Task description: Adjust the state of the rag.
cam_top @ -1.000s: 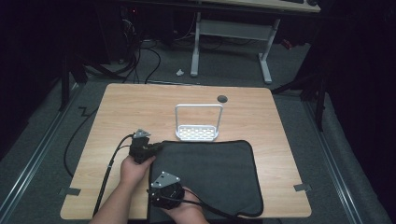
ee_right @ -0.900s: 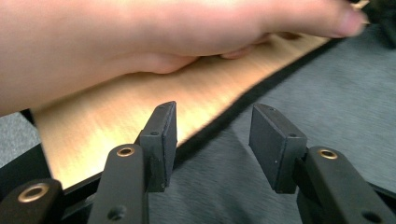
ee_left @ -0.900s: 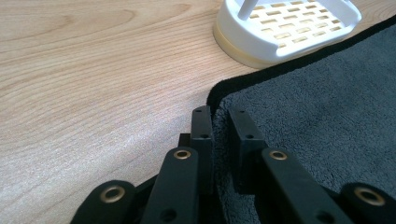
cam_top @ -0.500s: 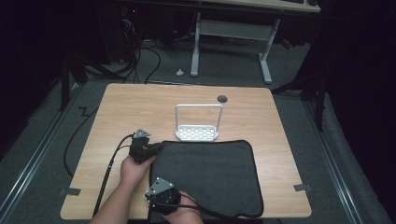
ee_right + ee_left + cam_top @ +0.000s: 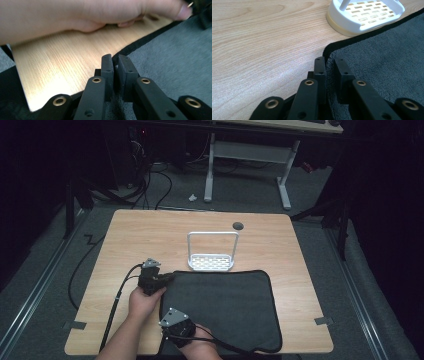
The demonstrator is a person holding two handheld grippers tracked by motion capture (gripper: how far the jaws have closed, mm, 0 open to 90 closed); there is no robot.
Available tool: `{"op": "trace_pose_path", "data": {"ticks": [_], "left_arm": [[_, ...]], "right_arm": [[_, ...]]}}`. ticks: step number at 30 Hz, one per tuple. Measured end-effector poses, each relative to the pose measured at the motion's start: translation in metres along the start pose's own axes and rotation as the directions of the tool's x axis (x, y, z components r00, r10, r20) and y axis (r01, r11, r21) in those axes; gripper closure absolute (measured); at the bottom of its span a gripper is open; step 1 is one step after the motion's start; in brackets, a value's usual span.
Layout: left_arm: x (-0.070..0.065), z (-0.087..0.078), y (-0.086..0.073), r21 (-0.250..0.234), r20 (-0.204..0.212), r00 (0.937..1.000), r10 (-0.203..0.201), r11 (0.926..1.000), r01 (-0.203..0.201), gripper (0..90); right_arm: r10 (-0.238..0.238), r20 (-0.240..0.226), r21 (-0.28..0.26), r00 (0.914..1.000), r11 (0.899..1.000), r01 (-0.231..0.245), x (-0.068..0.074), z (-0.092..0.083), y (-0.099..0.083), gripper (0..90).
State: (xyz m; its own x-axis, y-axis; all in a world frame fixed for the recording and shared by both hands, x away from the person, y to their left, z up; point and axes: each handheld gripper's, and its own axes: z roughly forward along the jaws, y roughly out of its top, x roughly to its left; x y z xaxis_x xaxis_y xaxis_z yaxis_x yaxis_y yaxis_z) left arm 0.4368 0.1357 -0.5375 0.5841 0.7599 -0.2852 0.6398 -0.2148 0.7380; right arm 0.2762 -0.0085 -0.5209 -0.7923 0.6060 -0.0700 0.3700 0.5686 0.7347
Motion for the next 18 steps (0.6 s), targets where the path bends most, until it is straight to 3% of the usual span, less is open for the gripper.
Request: {"op": "trace_pose_path", "data": {"ticks": [3,6,9,12,18], "left_arm": [[0.001,0.000,0.000,-0.002,0.006,0.9999,-0.012,0.9999,0.012,81.3],[-0.002,-0.001,0.000,-0.007,0.002,1.0000,0.003,1.0000,-0.003,81.4],[-0.002,-0.005,0.002,-0.046,0.012,0.9992,-0.038,0.9982,0.039,81.6],[-0.001,-0.010,0.004,-0.087,0.040,0.9949,-0.093,0.9916,0.096,81.9],[0.005,-0.025,0.006,-0.130,0.046,0.9919,-0.119,0.9838,0.124,82.0]], "right_arm": [[-0.007,0.006,-0.026,1.0000,1.000,0.008,-0.001,-0.007,0.002,84.5],[-0.005,0.007,-0.047,1.0000,0.999,0.006,-0.003,-0.013,0.004,84.9],[-0.004,0.011,-0.073,0.9999,0.997,0.005,-0.006,-0.017,0.008,85.2],[0.001,0.013,-0.100,0.9999,0.995,0.001,-0.008,-0.023,0.012,85.4],[-0.023,0.020,-0.143,0.9996,0.989,0.025,-0.001,-0.034,0.024,85.4]]}}
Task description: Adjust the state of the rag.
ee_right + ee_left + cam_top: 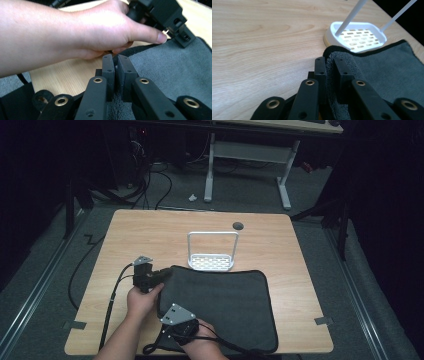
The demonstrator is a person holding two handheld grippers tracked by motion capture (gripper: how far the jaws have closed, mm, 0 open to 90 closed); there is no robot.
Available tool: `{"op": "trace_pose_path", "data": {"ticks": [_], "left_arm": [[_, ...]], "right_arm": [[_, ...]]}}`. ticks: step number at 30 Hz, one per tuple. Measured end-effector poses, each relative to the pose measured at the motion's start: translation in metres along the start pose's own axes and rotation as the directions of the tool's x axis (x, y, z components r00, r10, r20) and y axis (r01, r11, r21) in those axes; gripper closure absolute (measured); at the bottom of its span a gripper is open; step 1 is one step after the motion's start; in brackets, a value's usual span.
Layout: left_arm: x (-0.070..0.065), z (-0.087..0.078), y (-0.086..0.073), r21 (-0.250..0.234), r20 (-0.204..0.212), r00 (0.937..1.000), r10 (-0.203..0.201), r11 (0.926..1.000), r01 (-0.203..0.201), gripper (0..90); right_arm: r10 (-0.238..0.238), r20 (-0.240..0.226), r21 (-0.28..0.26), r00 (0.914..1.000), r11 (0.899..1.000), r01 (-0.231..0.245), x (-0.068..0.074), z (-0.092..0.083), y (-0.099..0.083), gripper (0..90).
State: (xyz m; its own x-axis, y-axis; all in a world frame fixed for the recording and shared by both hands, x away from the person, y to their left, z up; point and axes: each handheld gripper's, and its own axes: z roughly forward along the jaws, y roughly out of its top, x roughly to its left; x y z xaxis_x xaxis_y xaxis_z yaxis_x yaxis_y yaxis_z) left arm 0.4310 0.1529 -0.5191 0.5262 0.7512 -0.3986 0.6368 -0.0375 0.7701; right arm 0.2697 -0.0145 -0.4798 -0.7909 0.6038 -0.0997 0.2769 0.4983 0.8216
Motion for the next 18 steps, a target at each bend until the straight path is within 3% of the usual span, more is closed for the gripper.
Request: {"op": "trace_pose_path", "data": {"ticks": [7,10,13,18], "left_arm": [[0.015,-0.020,0.000,-0.017,-0.035,0.9992,-0.021,0.9996,0.020,82.0],[0.021,-0.028,-0.002,-0.011,-0.059,0.9982,-0.010,0.9999,0.009,82.0],[0.030,-0.036,-0.005,-0.017,-0.071,0.9966,-0.041,0.9991,0.040,82.0],[0.046,-0.051,-0.010,-0.008,-0.100,0.9935,-0.055,0.9985,0.054,82.0]], "right_arm": [[-0.022,-0.008,-0.022,0.9997,1.000,0.022,0.009,0.007,0.015,85.4],[-0.039,-0.017,-0.019,0.9991,0.999,0.039,0.015,0.015,0.020,85.4],[-0.051,-0.033,-0.017,0.9981,0.999,0.051,0.021,0.025,0.024,85.4],[-0.052,-0.062,-0.012,0.9967,0.999,0.051,0.031,0.041,0.030,85.4]]}}
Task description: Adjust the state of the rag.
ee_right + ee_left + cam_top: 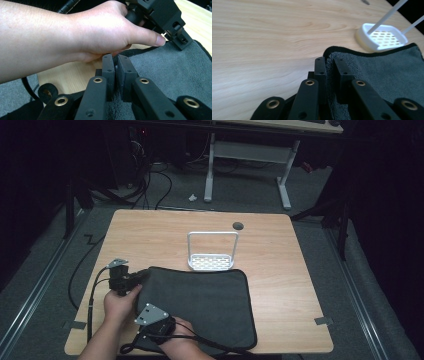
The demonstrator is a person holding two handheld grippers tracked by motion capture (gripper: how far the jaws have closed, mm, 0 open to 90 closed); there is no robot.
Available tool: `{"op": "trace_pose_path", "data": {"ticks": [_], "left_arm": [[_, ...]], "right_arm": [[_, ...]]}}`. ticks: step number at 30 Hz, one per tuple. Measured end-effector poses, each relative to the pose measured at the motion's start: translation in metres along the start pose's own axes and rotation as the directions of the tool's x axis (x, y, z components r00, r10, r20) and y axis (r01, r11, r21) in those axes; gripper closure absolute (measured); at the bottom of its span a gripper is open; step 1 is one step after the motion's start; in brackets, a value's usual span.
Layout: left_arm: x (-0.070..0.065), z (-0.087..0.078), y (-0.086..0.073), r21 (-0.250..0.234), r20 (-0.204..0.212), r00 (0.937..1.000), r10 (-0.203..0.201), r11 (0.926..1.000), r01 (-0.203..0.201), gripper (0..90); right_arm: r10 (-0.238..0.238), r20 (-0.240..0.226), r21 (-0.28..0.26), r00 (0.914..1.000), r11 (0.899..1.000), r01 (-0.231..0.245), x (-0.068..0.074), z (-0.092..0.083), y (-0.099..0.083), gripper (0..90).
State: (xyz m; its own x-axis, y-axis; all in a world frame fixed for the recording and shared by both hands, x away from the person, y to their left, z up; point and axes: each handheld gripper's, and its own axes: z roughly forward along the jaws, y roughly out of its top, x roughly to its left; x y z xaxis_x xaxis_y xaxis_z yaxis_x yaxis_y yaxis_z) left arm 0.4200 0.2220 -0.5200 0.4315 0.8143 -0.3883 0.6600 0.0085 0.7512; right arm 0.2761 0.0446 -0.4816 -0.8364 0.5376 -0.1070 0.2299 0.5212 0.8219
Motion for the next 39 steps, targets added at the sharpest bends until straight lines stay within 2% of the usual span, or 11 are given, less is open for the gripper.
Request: {"op": "trace_pose_path", "data": {"ticks": [3,8,11,14,19,24,27,31,33,39], "left_arm": [[0.010,-0.010,-0.002,0.001,-0.018,0.9998,-0.005,1.0000,0.005,82.0],[0.018,-0.020,-0.001,0.000,-0.039,0.9992,-0.009,1.0000,0.009,82.0],[0.018,-0.023,0.001,-0.003,-0.047,0.9988,-0.011,0.9999,0.011,82.0],[0.008,-0.021,0.007,-0.005,-0.045,0.9990,-0.005,1.0000,0.005,82.1],[-0.017,-0.012,0.021,0.000,-0.049,0.9987,0.013,0.9999,-0.013,82.1],[-0.051,0.001,0.033,0.023,-0.059,0.9970,0.050,0.9986,-0.048,82.1],[-0.075,0.013,0.039,0.040,-0.048,0.9965,0.068,0.9970,-0.066,82.0],[-0.109,0.035,0.044,0.070,-0.027,0.9931,0.114,0.9912,-0.112,81.9],[-0.122,0.046,0.044,0.081,-0.015,0.9934,0.113,0.9904,-0.112,81.9],[-0.159,0.079,0.041,0.129,-0.002,0.9890,0.148,0.9808,-0.147,81.8]], "right_arm": [[-0.005,-0.014,-0.005,0.9999,1.000,0.004,0.005,0.007,0.004,85.4],[-0.013,-0.037,-0.016,0.9992,1.000,0.013,0.012,0.016,0.011,85.3],[-0.018,-0.038,-0.022,0.9991,1.000,0.017,0.014,0.016,0.014,85.3],[-0.021,-0.027,-0.034,0.9994,0.999,0.020,0.012,0.009,0.017,85.4],[-0.008,0.014,-0.071,0.9999,0.997,0.009,0.000,-0.018,0.014,85.3],[0.012,0.061,-0.085,0.9981,0.996,-0.007,-0.016,-0.051,0.003,85.4],[0.019,0.092,-0.084,0.9956,0.996,-0.011,-0.026,-0.071,-0.009,85.4],[0.052,0.132,-0.078,0.9899,0.996,-0.042,-0.039,-0.096,-0.031,85.4],[0.068,0.156,-0.071,0.9855,0.996,-0.058,-0.046,-0.107,-0.043,85.4],[0.121,0.206,-0.048,0.9711,0.992,-0.113,-0.066,-0.133,-0.076,85.4]]}}
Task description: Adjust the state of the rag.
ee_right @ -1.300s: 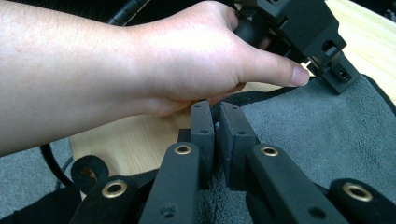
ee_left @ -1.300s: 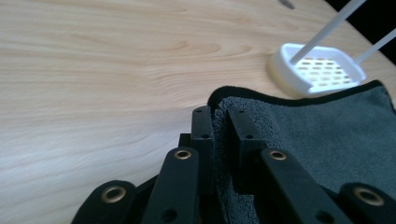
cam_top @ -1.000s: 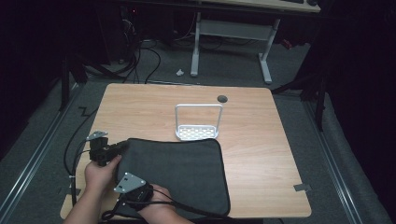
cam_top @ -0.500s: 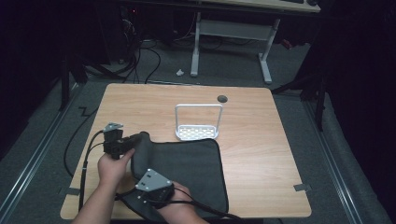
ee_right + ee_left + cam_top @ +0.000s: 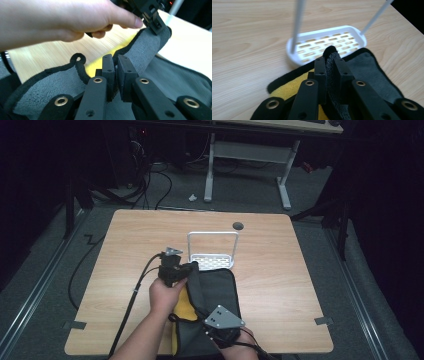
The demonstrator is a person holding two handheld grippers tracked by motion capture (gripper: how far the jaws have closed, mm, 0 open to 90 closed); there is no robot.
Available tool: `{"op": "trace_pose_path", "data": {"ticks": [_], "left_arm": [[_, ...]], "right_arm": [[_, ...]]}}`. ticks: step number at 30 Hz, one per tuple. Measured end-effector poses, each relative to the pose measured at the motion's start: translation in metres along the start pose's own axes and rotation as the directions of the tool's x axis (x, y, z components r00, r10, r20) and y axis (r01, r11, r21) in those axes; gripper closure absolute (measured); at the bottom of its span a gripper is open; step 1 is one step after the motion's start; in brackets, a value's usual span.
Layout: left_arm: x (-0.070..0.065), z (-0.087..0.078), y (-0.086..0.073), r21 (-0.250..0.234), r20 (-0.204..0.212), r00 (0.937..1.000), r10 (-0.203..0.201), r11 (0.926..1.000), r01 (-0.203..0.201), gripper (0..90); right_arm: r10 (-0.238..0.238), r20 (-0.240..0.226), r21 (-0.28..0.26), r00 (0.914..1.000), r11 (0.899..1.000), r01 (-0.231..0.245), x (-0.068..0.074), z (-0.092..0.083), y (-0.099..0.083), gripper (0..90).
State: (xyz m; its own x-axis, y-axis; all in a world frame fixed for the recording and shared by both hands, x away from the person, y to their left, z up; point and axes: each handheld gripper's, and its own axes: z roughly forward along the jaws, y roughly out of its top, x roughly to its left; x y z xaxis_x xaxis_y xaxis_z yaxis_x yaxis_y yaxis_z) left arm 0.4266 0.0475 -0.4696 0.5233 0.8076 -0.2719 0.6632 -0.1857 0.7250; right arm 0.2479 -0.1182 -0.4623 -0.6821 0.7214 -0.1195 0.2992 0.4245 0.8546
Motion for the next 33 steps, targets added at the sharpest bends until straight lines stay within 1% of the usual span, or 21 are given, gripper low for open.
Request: {"op": "trace_pose_path", "data": {"ticks": [1,4,6,7,9,11,14,16,18,21,22,23,24,25,26,27,29,31,33], "left_arm": [[-0.004,0.004,0.000,0.006,-0.002,1.0000,0.005,1.0000,-0.005,81.8],[-0.018,0.016,0.003,0.030,-0.008,0.9992,0.039,0.9988,-0.038,81.8],[-0.025,0.021,0.004,0.031,-0.006,0.9992,0.040,0.9987,-0.040,81.7],[-0.028,0.024,0.005,0.032,-0.004,0.9993,0.037,0.9988,-0.037,81.7],[-0.033,0.029,0.005,0.043,-0.010,0.9989,0.046,0.9980,-0.045,81.7],[-0.037,0.033,0.006,0.048,-0.012,0.9986,0.052,0.9975,-0.052,81.5],[-0.043,0.038,0.006,0.047,-0.015,0.9980,0.061,0.9970,-0.061,80.9],[-0.047,0.043,0.005,0.057,-0.028,0.9966,0.077,0.9956,-0.075,80.6],[-0.049,0.048,0.004,0.071,-0.039,0.9967,0.072,0.9951,-0.069,80.4],[-0.053,0.055,0.003,0.075,-0.018,0.9975,0.069,0.9949,-0.067,77.1],[-0.055,0.056,0.003,0.064,0.008,0.9983,0.058,0.9963,-0.058,74.0],[-0.058,0.057,0.003,0.047,0.040,0.9978,0.052,0.9974,-0.054,69.3],[-0.062,0.059,0.004,0.035,0.081,0.9959,0.040,0.9985,-0.043,64.0],[-0.064,0.059,0.004,0.034,0.104,0.9940,0.031,0.9988,-0.035,58.2],[-0.066,0.060,0.005,0.025,0.125,0.9916,0.031,0.9991,-0.034,54.9],[-0.068,0.059,0.005,0.013,0.132,0.9905,0.037,0.9991,-0.039,53.3],[-0.071,0.054,0.006,-0.012,0.139,0.9894,0.043,0.9991,-0.042,51.3],[-0.071,0.049,0.006,-0.027,0.158,0.9859,0.055,0.9983,-0.051,49.6],[-0.069,0.042,0.007,-0.039,0.157,0.9856,0.063,0.9976,-0.058,49.3]], "right_arm": [[0.008,0.009,0.006,0.9999,1.000,-0.008,-0.005,-0.003,-0.005,85.4],[0.024,0.024,0.023,0.9994,0.999,-0.025,-0.013,-0.009,-0.016,85.4],[0.032,0.036,0.031,0.9988,0.999,-0.033,-0.018,-0.013,-0.023,85.4],[0.032,0.044,0.035,0.9985,0.999,-0.033,-0.021,-0.015,-0.026,85.3],[0.049,0.051,0.041,0.9975,0.998,-0.051,-0.025,-0.018,-0.031,85.3],[0.054,0.058,0.049,0.9969,0.997,-0.056,-0.029,-0.020,-0.036,85.3],[0.047,0.070,0.065,0.9964,0.997,-0.052,-0.032,-0.022,-0.042,85.2],[0.054,0.078,0.082,0.9955,0.995,-0.060,-0.035,-0.023,-0.047,84.7],[0.070,0.086,0.109,0.9938,0.991,-0.080,-0.039,-0.021,-0.053,84.2],[0.087,0.109,0.143,0.9903,0.984,-0.102,-0.047,-0.020,-0.063,82.3],[0.090,0.114,0.149,0.9894,0.983,-0.107,-0.049,-0.021,-0.066,81.9],[0.096,0.120,0.152,0.9881,0.982,-0.114,-0.052,-0.023,-0.069,80.9],[0.108,0.131,0.154,0.9856,0.980,-0.128,-0.054,-0.026,-0.072,78.6],[0.121,0.141,0.154,0.9826,0.978,-0.143,-0.058,-0.029,-0.076,75.3],[0.130,0.150,0.152,0.9801,0.977,-0.153,-0.060,-0.032,-0.078,73.2],[0.146,0.161,0.145,0.9760,0.975,-0.170,-0.062,-0.035,-0.079,73.0],[0.164,0.169,0.123,0.9718,0.975,-0.186,-0.066,-0.040,-0.080,72.2],[0.172,0.175,0.101,0.9694,0.976,-0.191,-0.066,-0.043,-0.078,72.2],[0.173,0.176,0.086,0.9690,0.978,-0.190,-0.064,-0.045,-0.075,71.8]]}}
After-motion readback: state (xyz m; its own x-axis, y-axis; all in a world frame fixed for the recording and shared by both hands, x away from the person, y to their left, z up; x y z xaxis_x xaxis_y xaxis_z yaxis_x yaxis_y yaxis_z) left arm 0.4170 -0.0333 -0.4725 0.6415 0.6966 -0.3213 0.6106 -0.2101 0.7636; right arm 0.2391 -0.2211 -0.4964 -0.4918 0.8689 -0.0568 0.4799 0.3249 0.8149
